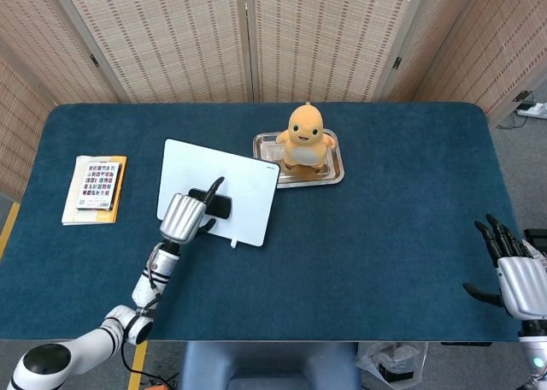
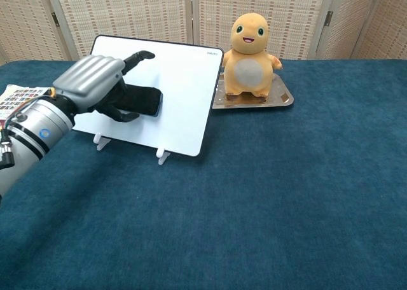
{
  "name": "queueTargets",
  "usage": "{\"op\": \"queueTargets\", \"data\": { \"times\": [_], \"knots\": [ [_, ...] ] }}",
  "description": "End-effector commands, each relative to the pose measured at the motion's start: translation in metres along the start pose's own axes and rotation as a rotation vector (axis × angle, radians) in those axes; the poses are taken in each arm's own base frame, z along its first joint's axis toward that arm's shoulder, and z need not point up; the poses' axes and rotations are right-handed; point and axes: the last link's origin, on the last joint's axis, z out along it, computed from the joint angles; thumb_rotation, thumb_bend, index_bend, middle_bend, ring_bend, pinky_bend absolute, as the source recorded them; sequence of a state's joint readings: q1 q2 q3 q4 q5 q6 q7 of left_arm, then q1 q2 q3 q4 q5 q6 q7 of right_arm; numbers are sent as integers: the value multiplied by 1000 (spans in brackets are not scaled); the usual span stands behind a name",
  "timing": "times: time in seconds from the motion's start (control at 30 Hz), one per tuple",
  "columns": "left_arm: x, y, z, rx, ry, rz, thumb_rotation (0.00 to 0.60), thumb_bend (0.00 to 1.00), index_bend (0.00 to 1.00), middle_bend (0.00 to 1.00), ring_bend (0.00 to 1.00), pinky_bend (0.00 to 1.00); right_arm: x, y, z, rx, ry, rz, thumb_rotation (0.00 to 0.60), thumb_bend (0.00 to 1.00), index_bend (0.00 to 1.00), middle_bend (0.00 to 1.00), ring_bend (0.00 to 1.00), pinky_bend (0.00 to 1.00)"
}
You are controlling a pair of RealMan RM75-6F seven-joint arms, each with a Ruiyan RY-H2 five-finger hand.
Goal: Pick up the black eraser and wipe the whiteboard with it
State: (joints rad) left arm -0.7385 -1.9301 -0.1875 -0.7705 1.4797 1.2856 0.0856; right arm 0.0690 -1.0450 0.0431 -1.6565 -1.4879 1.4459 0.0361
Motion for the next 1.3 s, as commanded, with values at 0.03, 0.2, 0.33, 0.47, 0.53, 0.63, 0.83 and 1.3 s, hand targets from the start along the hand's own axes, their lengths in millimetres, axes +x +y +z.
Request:
{"op": "queueTargets", "data": {
  "times": [0.03,0.2,0.33,0.47,0.53,0.63,0.83,1.3],
  "knots": [
    [9,-3,-17,2,-8,21,600,246,73,1000,1000,1000,0,-1,-2,3,4,-1,600,151,0,0,63,206],
    [31,-13,-55,-7,-10,45,600,247,53,1000,1000,1000,1,-2,-5,11,13,1,600,151,0,0,63,206],
    [61,-35,-114,21,-77,61,600,248,35,1000,990,1000,0,-3,-6,16,11,-1,600,151,0,0,63,206],
    [94,-58,-172,106,-165,54,600,248,26,1000,910,1000,-3,-6,-6,23,2,-19,600,151,0,0,63,206],
    [111,-70,-203,175,-223,55,600,248,21,1000,851,975,-6,-8,-6,25,-4,-30,600,151,0,0,63,206],
    [129,-86,-243,289,-337,67,600,248,1,897,659,820,-9,-11,-5,24,-9,-45,600,151,0,0,63,206],
    [151,-98,-276,408,-337,102,600,246,0,505,322,519,-15,-15,-1,16,-22,-70,600,151,0,0,64,206],
    [165,-93,-288,414,-244,104,600,237,0,156,42,251,-18,-19,-2,35,-28,-86,600,151,0,0,63,206]
  ]
}}
